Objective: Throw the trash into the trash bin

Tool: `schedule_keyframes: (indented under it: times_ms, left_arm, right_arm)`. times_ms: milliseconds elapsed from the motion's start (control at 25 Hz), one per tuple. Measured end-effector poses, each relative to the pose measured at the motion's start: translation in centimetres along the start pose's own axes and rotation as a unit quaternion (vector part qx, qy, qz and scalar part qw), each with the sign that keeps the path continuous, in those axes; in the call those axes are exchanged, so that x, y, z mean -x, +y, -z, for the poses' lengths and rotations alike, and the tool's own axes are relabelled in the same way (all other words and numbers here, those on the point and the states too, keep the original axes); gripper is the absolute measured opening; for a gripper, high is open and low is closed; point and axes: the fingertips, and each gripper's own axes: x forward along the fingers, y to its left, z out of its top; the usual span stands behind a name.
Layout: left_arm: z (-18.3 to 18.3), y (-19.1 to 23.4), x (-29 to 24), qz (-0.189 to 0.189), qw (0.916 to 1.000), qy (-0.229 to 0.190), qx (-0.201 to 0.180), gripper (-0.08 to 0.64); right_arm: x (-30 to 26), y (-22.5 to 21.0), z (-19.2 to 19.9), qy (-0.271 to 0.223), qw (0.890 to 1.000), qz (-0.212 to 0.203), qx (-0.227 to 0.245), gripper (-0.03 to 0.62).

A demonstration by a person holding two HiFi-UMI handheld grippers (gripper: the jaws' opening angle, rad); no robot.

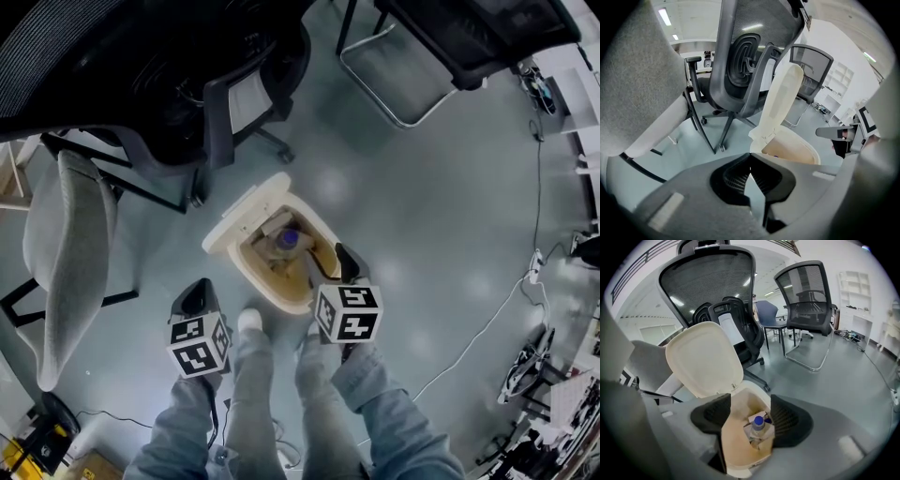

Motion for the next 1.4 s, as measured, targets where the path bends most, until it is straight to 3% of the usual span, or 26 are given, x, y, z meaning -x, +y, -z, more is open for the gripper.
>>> schedule_keyframes:
  times_ms: [240, 400, 640, 880, 1000, 1200, 1400]
  left_arm:
    - [-0.4, -0.6, 1.1, -0.001, 0.9999, -0.012, 0.005, 0.011]
    - [-1.0, -1.0, 2.5, -0.004, 0.9996, -0.024, 0.015, 0.011]
    - [-3.3, -2.1, 5.9, -0.004, 0.9986, -0.045, 0.028, 0.011]
    - [-7.7, -4.9, 11.7, 0.004, 0.9953, -0.097, 0.002, 0.011]
    - [-9.4, -5.9, 14.6, 0.008, 0.9936, -0.112, -0.008, 0.011]
    - [-11.0, -7.6, 21.5, 0.018, 0.9920, -0.124, 0.008, 0.011]
    - [-15.8, -8.9, 29.0, 0.033, 0.9822, -0.185, -0.006, 0.011]
  right_arm:
    - [1.6, 0.4, -0.3, -0.004, 1.000, -0.010, 0.007, 0.254]
    - [3.5, 0.7, -0.7, -0.009, 1.000, -0.017, 0.009, 0.209]
    - [8.0, 2.5, -2.4, -0.008, 0.998, -0.029, 0.048, 0.096]
    - [13.5, 3.7, -6.0, -0.039, 0.997, -0.028, 0.063, 0.007]
    - [16.2, 4.0, -7.5, -0.045, 0.996, -0.031, 0.067, 0.005]
    - [23.0, 4.7, -9.7, -0.048, 0.995, -0.040, 0.077, 0.004]
    - [30.3, 5.1, -14.3, -0.090, 0.991, -0.037, 0.092, 0.003]
